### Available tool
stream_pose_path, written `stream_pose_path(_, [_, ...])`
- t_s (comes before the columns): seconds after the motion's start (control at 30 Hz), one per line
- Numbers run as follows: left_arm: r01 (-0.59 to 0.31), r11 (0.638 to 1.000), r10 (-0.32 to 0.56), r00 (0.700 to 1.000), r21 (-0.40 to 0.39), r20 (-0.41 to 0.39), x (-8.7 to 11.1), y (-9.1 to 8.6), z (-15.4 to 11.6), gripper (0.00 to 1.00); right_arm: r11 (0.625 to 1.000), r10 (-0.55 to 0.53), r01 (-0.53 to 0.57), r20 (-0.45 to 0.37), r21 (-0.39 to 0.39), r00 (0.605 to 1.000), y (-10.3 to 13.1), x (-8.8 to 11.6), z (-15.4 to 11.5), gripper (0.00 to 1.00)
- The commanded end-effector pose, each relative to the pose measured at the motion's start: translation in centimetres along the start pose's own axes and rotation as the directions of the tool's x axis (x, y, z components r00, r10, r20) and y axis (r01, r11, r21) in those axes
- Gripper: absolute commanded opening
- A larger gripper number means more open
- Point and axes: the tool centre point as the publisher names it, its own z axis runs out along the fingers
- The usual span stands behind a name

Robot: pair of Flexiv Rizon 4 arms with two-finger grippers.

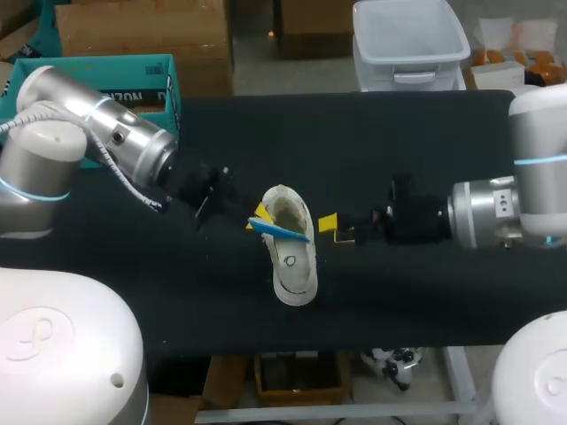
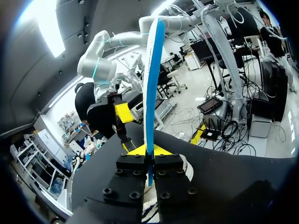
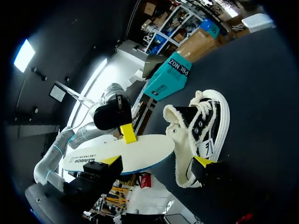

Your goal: Open the shoe tongue, take the insole out of the shoe, put the insole back into the shoe, and pack the shoe into the shoebox

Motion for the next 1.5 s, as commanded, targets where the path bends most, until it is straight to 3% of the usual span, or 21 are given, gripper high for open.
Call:
stream_pose_path(0.03, [-0.005, 1.0, 0.005, 1.0, -0.008, 0.007, 0.1, -0.3, 0.2, 0.0, 0.994, 0.086, -0.086, -0.005, 0.071, 0.996, 0.4, -0.4, -0.1, 1.0])
stream_pose_path(0.33, [-0.006, 1.0, 0.006, 1.0, -0.002, 0.001, -0.3, 0.0, -0.1, 0.0, 0.994, 0.086, -0.086, -0.005, 0.071, 0.996, 0.4, -0.4, -0.1, 1.0])
stream_pose_path(0.37, [-0.01, 1.0, 0.01, 1.0, -0.007, -0.002, -0.3, 0.0, -0.1, 0.0, 0.985, 0.158, -0.155, -0.027, 0.08, 0.987, 0.6, -0.4, 0.2, 1.0])
stream_pose_path(0.4, [-0.012, 1.0, 0.012, 1.0, -0.012, 0.0, -0.3, 0.1, -0.1, 0.0, 0.979, 0.194, -0.194, 0.01, 0.067, 0.981, 0.8, -0.3, 0.6, 1.0])
stream_pose_path(0.43, [-0.015, 1.0, 0.015, 1.0, -0.014, -0.001, -0.3, 0.1, -0.1, 0.0, 0.965, 0.254, -0.252, -0.021, 0.066, 0.967, 0.9, -0.1, 0.7, 1.0])
stream_pose_path(0.5, [-0.021, 1.0, 0.021, 1.0, -0.021, 0.001, -0.3, 0.3, -0.1, 0.0, 0.942, 0.334, -0.333, -0.002, 0.046, 0.943, 1.1, 0.4, 0.6, 1.0])
stream_pose_path(0.53, [-0.025, 0.999, 0.025, 1.0, -0.029, 0.002, -0.2, 0.4, 0.0, 0.0, 0.908, 0.417, -0.416, -0.021, 0.05, 0.909, 1.1, 0.7, 0.6, 1.0])
stream_pose_path(0.63, [-0.031, 0.999, 0.032, 0.999, -0.035, 0.003, -0.1, 0.6, 0.1, 0.0, 0.835, 0.549, -0.548, -0.009, 0.049, 0.836, 0.5, 1.0, 0.9, 1.0])
stream_pose_path(0.67, [-0.032, 0.999, 0.033, 0.999, -0.036, 0.004, -0.1, 0.7, 0.1, 0.0, 0.83, 0.556, -0.555, -0.005, 0.047, 0.831, 0.3, 1.1, 1.1, 1.0])
stream_pose_path(0.7, [-0.037, 0.999, 0.037, 0.999, -0.038, 0.005, -0.1, 0.8, 0.1, 0.0, 0.792, 0.609, -0.607, -0.023, 0.062, 0.793, 0.0, 1.2, 1.4, 1.0])
stream_pose_path(0.9, [-0.058, 0.997, 0.058, 0.998, -0.05, 0.008, 0.3, 1.2, 0.3, 0.0, 0.687, 0.726, -0.72, -0.064, 0.097, 0.685, -1.4, 1.8, 2.0, 1.0])
stream_pose_path(1.23, [-0.066, 0.995, 0.069, 0.997, -0.069, 0.036, 1.1, 1.9, 0.7, 0.0, 0.604, 0.797, -0.785, -0.108, 0.138, 0.595, -2.9, 2.4, 2.6, 1.0])
stream_pose_path(1.3, [-0.069, 0.995, 0.073, 0.996, -0.071, 0.047, 1.2, 1.9, 0.7, 0.0, 0.586, 0.81, -0.796, -0.105, 0.151, 0.576, -3.1, 2.2, 2.8, 0.84])
stream_pose_path(1.37, [-0.07, 0.995, 0.075, 0.995, -0.068, 0.063, 1.7, 1.9, 0.8, 0.0, 0.565, 0.825, -0.806, -0.107, 0.178, 0.554, -3.4, 2.1, 3.2, 0.5])
stream_pose_path(1.5, [-0.081, 0.995, 0.084, 0.995, -0.064, 0.061, 2.6, 1.8, 1.2, 0.0, 0.529, 0.848, -0.826, -0.102, 0.194, 0.519, -4.0, 1.5, 3.6, 0.42])
